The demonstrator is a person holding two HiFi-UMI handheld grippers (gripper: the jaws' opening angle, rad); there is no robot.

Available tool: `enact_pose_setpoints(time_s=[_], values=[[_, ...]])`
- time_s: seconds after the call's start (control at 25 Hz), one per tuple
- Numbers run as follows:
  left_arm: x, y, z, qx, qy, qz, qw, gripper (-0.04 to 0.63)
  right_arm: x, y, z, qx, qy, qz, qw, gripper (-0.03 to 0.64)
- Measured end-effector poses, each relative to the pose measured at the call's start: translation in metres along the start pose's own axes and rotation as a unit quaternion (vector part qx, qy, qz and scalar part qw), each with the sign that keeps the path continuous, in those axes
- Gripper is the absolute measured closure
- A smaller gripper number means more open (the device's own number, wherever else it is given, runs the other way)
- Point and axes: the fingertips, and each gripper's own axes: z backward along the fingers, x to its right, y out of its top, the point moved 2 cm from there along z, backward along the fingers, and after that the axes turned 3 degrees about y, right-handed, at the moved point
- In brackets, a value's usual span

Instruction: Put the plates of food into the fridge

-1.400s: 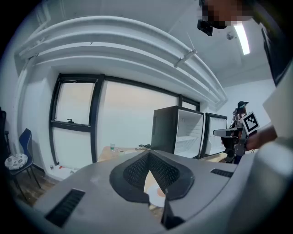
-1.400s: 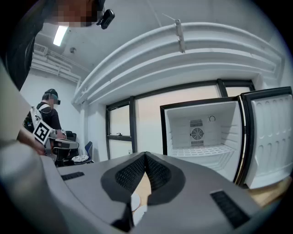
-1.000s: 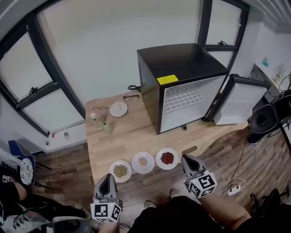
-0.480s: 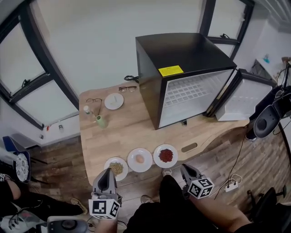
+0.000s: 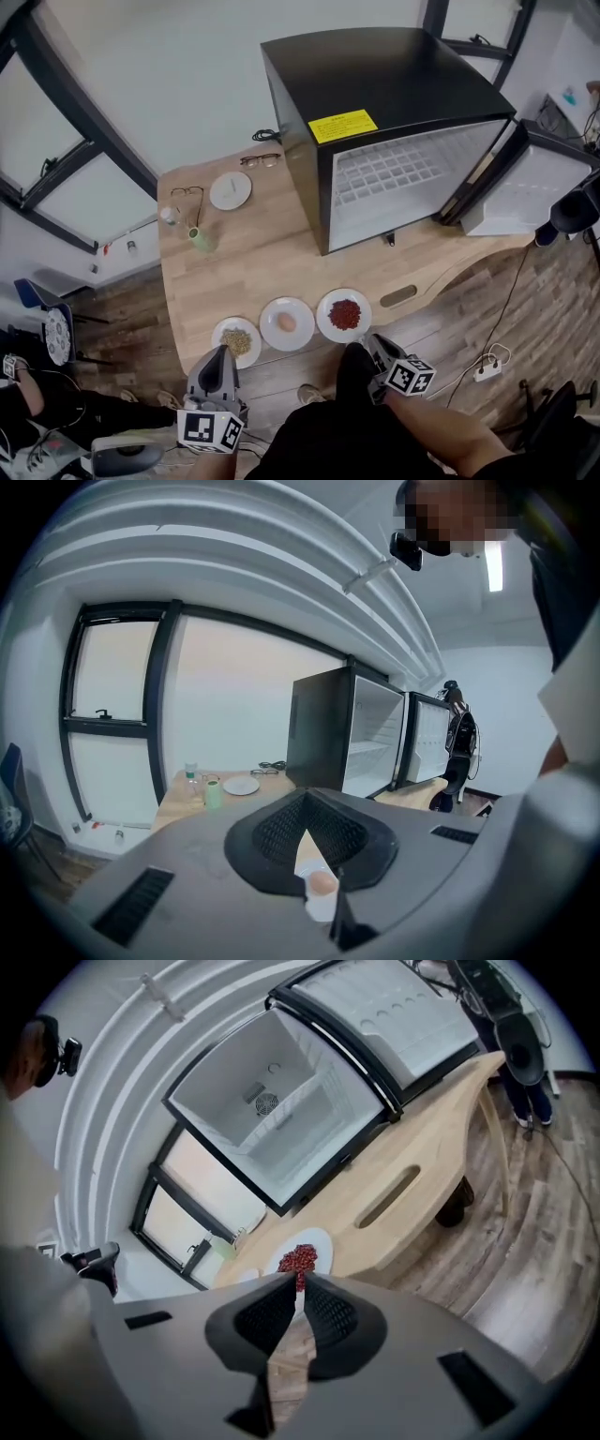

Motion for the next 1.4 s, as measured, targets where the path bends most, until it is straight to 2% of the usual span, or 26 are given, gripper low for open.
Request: enact_pose_setpoints(time_s=[0.08, 0.16, 0.2, 0.36, 0.68, 0.72, 0.8, 0.84, 1.08, 1.4], values=[[0.005, 0.001, -0.006, -0.005, -0.004, -0.006, 1.0, 0.591, -0.001, -0.003, -0.007, -0.001, 0.024, -0.019, 1.0, 0.572], [0.008, 0.004, -0.011, -0.005, -0.004, -0.009, 0.9999, 0.591, 0.002, -0.008, -0.015, -0.007, 0.036, -0.047, 0.998, 0.449], [0.009, 0.006, -0.012, -0.005, -0.004, -0.01, 0.9999, 0.591, 0.005, -0.012, -0.017, -0.011, 0.033, -0.059, 0.998, 0.445], [0.009, 0.007, -0.013, -0.009, 0.001, -0.016, 0.9998, 0.591, 0.013, -0.023, -0.025, -0.017, 0.024, -0.103, 0.994, 0.445], [0.008, 0.007, -0.012, -0.023, 0.012, -0.026, 0.9993, 0.591, 0.011, -0.031, -0.051, -0.029, 0.062, -0.171, 0.983, 0.445], [0.007, 0.009, -0.013, -0.022, 0.012, -0.028, 0.9993, 0.591, 0.012, -0.032, -0.054, -0.032, 0.059, -0.174, 0.982, 0.454], [0.007, 0.013, -0.014, -0.019, 0.012, -0.032, 0.9992, 0.591, 0.01, -0.032, -0.058, -0.04, 0.057, -0.168, 0.983, 0.529], [0.007, 0.014, -0.015, -0.018, 0.011, -0.033, 0.9992, 0.591, 0.008, -0.032, -0.06, -0.043, 0.06, -0.166, 0.983, 0.543], [0.012, 0.018, -0.027, -0.015, -0.001, -0.041, 0.9991, 0.591, 0.0, -0.017, -0.062, -0.023, 0.078, -0.181, 0.98, 0.588], [0.009, 0.031, -0.043, -0.003, -0.012, -0.043, 0.999, 0.591, -0.006, 0.006, -0.055, 0.0, 0.086, -0.211, 0.974, 0.588]])
